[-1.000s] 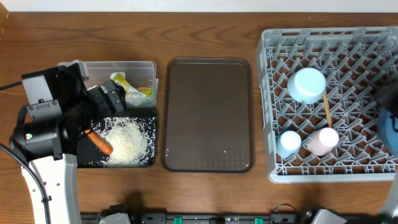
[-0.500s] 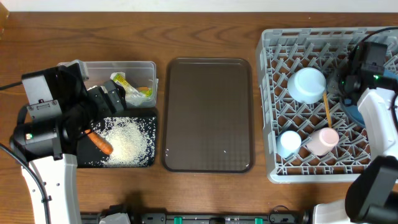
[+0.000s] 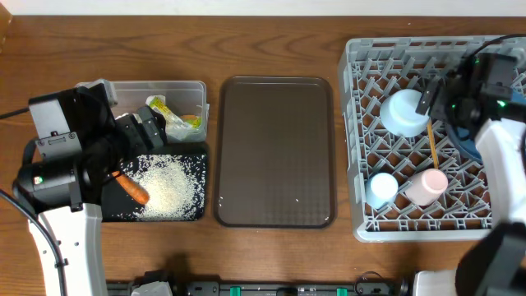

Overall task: Sort waste into correct bins and load items into the dishwasher rack
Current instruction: 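Lower the teal plate flat into the rack's right area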

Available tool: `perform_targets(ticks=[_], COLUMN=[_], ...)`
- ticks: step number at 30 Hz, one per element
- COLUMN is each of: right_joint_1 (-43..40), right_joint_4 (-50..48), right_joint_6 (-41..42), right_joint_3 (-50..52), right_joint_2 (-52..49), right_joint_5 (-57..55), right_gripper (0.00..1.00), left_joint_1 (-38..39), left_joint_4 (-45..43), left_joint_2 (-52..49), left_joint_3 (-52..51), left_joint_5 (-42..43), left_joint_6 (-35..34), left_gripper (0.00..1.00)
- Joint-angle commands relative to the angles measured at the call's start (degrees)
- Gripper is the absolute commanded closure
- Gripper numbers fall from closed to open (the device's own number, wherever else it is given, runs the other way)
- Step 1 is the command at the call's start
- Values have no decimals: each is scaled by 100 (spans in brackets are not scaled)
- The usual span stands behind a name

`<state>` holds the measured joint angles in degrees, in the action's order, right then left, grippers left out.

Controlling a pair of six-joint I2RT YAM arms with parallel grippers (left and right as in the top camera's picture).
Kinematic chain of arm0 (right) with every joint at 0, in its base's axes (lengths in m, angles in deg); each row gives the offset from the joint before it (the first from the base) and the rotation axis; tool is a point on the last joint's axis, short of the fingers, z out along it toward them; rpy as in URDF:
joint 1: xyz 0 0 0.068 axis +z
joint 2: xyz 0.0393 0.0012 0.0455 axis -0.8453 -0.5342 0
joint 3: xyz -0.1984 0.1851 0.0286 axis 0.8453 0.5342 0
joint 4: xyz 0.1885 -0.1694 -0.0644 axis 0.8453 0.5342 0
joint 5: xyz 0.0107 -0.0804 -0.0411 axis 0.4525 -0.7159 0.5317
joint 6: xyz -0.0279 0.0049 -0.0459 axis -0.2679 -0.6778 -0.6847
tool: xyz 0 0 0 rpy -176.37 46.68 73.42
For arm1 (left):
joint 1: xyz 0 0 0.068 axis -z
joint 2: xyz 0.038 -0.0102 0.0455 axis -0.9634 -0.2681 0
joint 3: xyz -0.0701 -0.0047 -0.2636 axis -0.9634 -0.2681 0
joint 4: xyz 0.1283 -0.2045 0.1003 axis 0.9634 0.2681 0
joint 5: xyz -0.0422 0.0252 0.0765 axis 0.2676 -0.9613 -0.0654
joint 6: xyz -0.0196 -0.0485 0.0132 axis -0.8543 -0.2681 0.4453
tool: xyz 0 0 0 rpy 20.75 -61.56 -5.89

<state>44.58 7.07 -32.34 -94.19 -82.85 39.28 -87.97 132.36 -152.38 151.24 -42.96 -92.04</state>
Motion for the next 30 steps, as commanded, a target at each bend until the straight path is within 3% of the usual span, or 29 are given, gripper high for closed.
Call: perform_targets(ticks=[1,6,7,9,11,13,20,30], right_joint_1=[-203,-828,-999,-1462,-1864,-2286,-2983,-3158], right_joint_4=[90,800,870,1047,1296,1528,1847,1727], right_joint_6=[-90,-144,-144,-48,114,319,404,413], right_joint_3=[-13,-13,-13,-13,-13,-7,-7,-7], right_joint_2=[861,1856,1956,2096,2122,2065,1554,616], right_joint_5=[116,133,125,-46,-380,-599,-466,-319], right_gripper=[1,1,8,41,67,75,73,72], left_joint_1=[-31,-28,-28,-28,-31,-31,-31,-31], left_joint_4=[17,17,17,17,17,17,17,17], left_joint_2=[20,20,20,15,15,15,15,15], left_joint_3=[13,13,13,13,13,13,13,13], left_joint_5=[-68,-68,-68,-68,-68,-68,-68,-68], left_joint_6=[74,74,74,72,74,74,74,74], left_gripper=[2,2,2,2,2,2,2,2])
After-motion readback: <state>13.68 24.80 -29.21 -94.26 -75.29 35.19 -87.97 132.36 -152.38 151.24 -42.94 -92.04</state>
